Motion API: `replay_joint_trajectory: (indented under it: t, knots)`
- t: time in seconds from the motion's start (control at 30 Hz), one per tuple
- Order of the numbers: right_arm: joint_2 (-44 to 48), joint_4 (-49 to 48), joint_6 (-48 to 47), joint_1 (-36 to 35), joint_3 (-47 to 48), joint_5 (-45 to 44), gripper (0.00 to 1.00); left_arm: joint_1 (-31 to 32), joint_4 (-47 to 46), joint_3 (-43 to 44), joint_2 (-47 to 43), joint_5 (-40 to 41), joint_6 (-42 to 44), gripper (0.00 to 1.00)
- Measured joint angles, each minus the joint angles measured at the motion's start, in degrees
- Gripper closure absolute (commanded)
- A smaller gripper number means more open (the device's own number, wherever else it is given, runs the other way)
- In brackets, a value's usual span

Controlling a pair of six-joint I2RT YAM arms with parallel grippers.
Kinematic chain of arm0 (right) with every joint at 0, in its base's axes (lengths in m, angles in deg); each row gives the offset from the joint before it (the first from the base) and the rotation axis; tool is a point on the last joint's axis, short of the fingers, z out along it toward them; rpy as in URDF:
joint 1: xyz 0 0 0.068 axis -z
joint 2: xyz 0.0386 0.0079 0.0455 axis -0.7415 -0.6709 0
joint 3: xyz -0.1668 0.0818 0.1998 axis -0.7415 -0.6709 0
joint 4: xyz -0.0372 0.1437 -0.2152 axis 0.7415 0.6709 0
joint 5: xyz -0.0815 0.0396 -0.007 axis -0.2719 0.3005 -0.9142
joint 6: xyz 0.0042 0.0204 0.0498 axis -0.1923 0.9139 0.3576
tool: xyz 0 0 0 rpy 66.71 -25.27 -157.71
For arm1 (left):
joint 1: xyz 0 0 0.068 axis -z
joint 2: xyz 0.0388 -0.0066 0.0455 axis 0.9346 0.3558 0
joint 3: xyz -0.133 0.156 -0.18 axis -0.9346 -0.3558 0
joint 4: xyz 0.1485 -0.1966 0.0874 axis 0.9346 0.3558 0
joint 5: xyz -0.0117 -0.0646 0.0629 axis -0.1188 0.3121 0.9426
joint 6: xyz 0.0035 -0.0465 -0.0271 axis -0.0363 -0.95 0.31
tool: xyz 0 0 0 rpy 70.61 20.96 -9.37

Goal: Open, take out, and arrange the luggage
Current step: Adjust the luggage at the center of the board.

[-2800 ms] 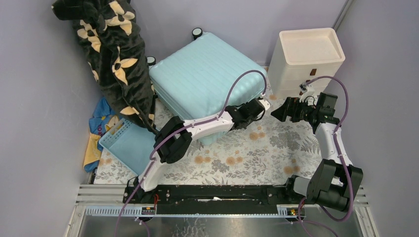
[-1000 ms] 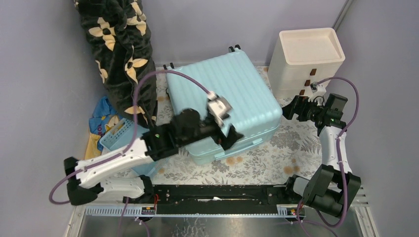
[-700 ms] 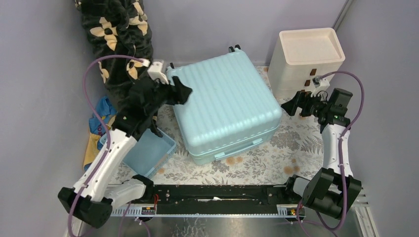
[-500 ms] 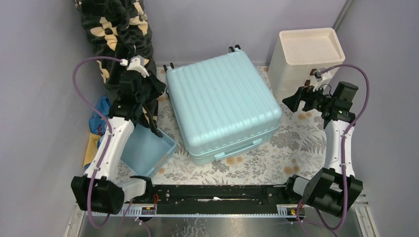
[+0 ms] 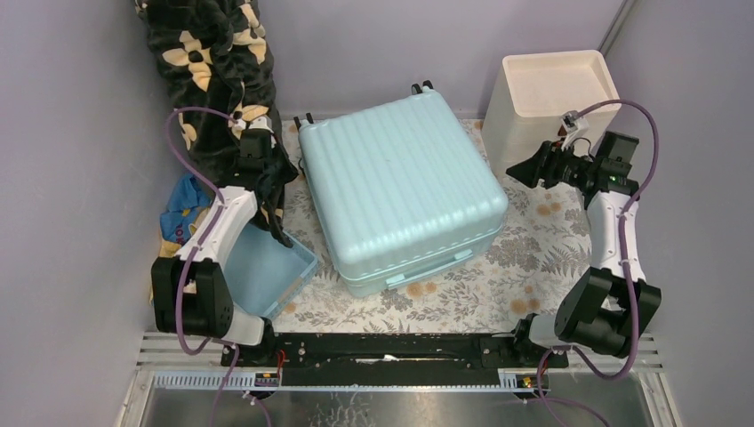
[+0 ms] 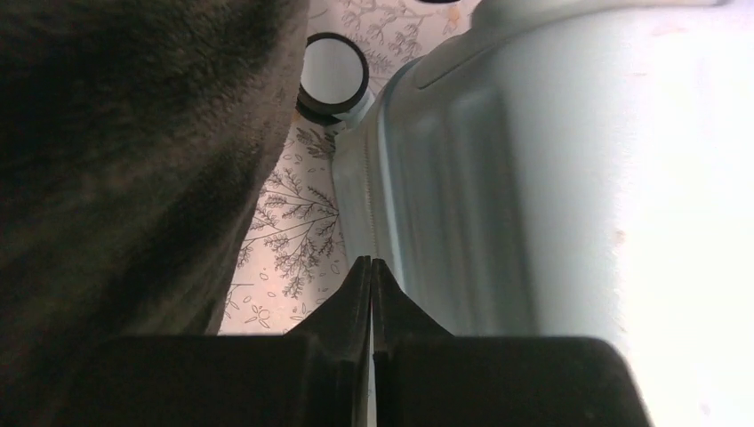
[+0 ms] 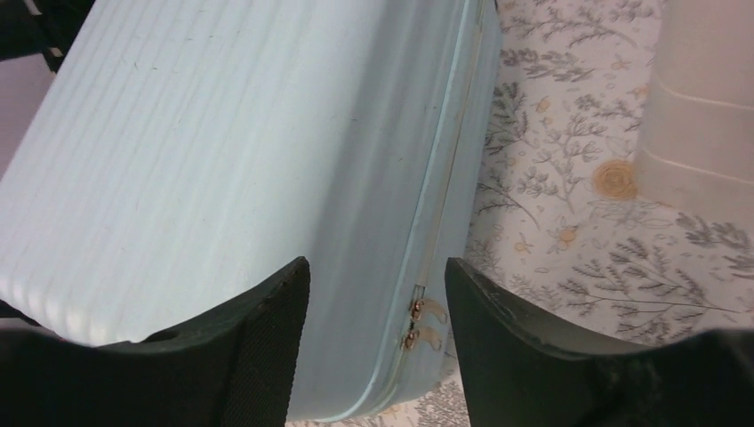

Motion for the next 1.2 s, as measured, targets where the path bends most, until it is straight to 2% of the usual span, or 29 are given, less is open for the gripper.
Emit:
replay_joint_trajectory:
  t: [0.13,0.23,0.53,0.7,0.9,1.0,1.07,1.1,1.2]
  knots:
    - [-2.21,2.27,-0.13,-2.10,0.92,-2.03,0.55,0.00,-0.02,0.61,3.61,-0.72,0.04,0.99]
    - [-2.95,5.29,-2.16,-3.54,0.94,-3.39,0.61,0.35,-0.07,2.71,6.93,-2.43,0.07,0.99]
    - [-4.15,16.33,-16.65,-4.83,1.16,-3.93,0.62,2.64,1.75,10.91,14.23,-1.77,2.03,0.99]
    - [-5.22,21.66,-24.79,-4.44,1.25,-4.22,0.62,3.41,1.86,19.08,21.59,-3.06,2.34,0.98]
    - [-4.70,23.32,-29.86,-4.44,0.94,-4.74,0.62,4.57,1.90,30.03,30.60,-4.61,2.47,0.97]
    - [-3.04,22.86,-31.89,-5.75,-0.37,-6.45,0.61,4.79,2.08,33.14,32.92,-4.57,2.25,0.94]
    - [-2.03,22.23,-32.52,-7.78,-1.09,-7.93,0.61,4.76,2.32,35.10,34.32,-3.89,2.16,0.82]
    - [-1.38,21.68,-32.70,-8.92,-1.62,-8.74,0.61,4.70,2.58,36.06,34.88,-3.17,2.16,0.79]
    - [1.14,20.15,-32.92,-13.00,-3.28,-11.19,0.60,3.96,3.72,38.75,36.04,-0.37,2.05,0.76]
